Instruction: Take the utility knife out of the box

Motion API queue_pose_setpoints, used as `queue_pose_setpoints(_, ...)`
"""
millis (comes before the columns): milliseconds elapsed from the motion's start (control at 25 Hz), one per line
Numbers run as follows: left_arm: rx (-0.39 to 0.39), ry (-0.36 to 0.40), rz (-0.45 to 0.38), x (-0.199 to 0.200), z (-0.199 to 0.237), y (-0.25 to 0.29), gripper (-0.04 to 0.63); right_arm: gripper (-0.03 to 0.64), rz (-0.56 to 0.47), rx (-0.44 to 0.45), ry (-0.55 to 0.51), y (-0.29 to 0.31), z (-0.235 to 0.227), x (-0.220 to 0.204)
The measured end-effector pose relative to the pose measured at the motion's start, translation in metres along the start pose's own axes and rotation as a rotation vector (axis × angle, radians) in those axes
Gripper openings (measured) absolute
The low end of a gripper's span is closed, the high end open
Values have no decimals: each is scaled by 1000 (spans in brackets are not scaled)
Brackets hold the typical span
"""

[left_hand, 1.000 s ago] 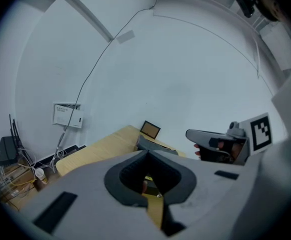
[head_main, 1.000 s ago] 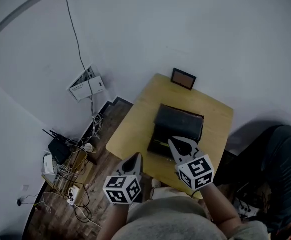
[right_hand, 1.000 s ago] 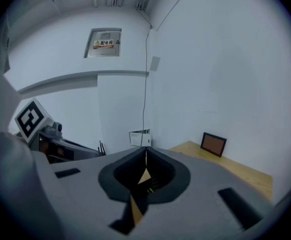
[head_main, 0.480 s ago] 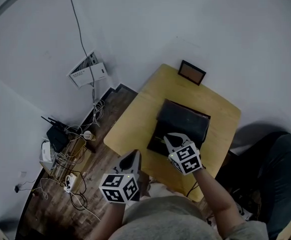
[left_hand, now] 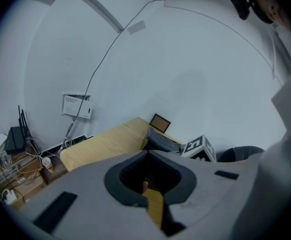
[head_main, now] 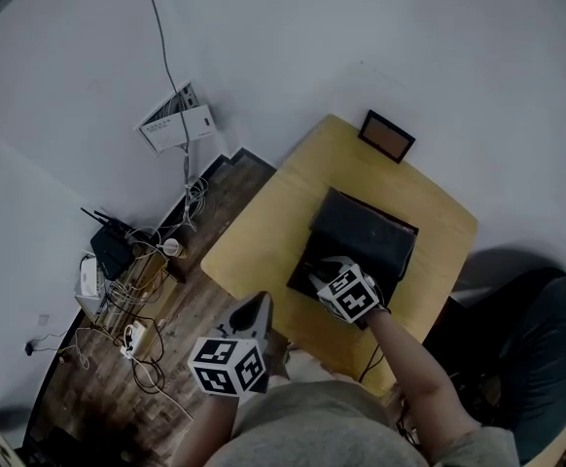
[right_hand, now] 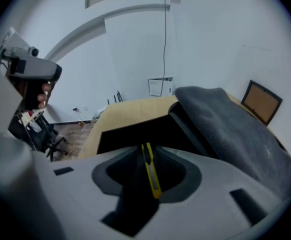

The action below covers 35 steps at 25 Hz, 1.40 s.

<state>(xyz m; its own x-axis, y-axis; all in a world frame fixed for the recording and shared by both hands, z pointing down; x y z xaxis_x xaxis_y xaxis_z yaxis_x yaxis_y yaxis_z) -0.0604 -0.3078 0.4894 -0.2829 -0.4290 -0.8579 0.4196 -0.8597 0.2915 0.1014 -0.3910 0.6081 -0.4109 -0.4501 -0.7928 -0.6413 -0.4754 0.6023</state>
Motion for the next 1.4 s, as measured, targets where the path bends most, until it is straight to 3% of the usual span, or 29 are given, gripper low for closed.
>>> queue_pose_setpoints(40, 2, -1, 3, 0, 0, 1, 4, 128, 15, 24, 13, 3, 0, -2)
queue_pose_setpoints(80, 2, -1, 5, -1, 1, 2, 3, 141, 24, 39, 28, 6, 0, -3)
queue_pose_setpoints(320, 9, -8, 4, 1, 3, 4, 4, 140, 91, 44, 87, 17, -1, -7)
queue_pose_setpoints(640, 21, -23, 1, 0, 6, -3, 4, 97, 177, -44, 4, 20, 4, -4)
queue_pose_setpoints(720, 24, -24, -1, 0, 7, -6, 5, 46, 172, -69, 23, 20, 1, -4)
queue_pose_setpoints(1080, 34, -27, -27, 4, 13, -23, 4, 43, 151, -107, -27, 13, 4, -2)
queue_pose_setpoints(1400, -6, -21, -49, 7, 15, -42, 4, 43, 9, -219, 9, -21, 14, 22)
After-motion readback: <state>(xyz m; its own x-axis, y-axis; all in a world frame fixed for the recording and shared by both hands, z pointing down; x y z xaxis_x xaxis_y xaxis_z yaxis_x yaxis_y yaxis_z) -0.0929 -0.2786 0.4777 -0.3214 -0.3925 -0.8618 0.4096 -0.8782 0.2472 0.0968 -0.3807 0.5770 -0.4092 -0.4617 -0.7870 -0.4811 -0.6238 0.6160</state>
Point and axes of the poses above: the fingertips, and each gripper's own axes: y forward along the fingers, z to its left, x out of its top, the point moved 7 cm from there along -y, backward along the fingers, and after that the axes turned 14 degrees about -z, right-handed, at the moved point
